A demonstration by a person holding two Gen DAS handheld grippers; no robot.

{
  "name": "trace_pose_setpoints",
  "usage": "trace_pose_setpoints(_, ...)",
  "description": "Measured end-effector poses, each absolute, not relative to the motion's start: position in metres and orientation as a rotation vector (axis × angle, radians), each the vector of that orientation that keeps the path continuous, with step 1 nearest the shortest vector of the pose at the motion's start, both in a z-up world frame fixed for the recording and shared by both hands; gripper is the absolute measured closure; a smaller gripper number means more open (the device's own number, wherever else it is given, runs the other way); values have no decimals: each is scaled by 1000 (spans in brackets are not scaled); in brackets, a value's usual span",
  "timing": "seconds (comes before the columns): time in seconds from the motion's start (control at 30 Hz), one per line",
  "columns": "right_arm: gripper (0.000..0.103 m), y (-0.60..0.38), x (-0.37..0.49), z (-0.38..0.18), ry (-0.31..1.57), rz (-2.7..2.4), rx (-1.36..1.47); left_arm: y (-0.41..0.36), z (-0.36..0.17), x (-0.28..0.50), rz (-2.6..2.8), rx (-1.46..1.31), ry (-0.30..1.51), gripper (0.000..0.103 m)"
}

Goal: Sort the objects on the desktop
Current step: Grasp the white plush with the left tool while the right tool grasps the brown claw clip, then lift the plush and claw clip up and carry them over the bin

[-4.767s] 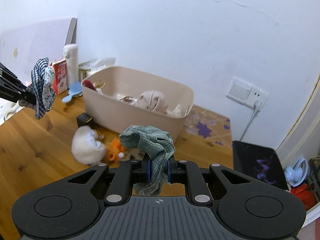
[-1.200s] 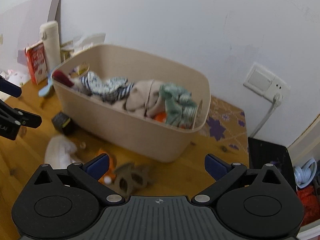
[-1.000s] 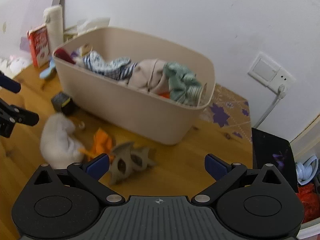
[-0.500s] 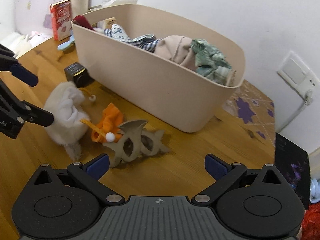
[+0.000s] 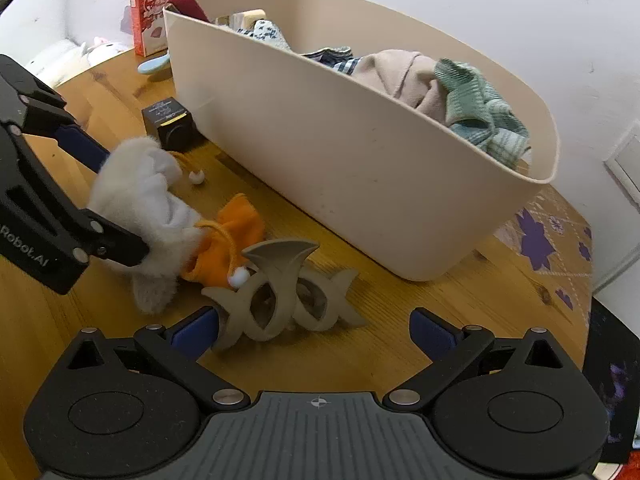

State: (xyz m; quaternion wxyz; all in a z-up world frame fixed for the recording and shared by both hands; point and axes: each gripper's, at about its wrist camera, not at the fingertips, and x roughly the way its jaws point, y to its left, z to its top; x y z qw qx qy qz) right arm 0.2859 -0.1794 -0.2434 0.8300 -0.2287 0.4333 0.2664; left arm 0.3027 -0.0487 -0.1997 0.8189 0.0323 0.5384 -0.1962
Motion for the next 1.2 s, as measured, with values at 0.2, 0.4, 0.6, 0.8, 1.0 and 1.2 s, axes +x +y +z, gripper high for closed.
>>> trace_pose_setpoints(0.2,0,-179,290,-250,931,587,-475,-48,-206,308,-413,39,1139,23)
trace_pose_setpoints(0.4,12,-183,292,-252,949,615,-414,-44,-206,312,-441,7,1139,53)
trace_pose_setpoints(0.6,19,-185,291,-251,955,625,-371,-42,-206,314,-479,12,1141,75)
trace_pose_setpoints(0.8,19,-189,284,-250,963,600,-347,-38,-207,310,-488,32,1132,93)
trace_pose_setpoints(1.0,19,-199,274,-242,945,548,-319,-29,-208,300,-499,39,1124,95)
trace_pose_setpoints(1.2,19,-205,262,-233,924,503,-314,-16,-207,289,-513,49,1097,96)
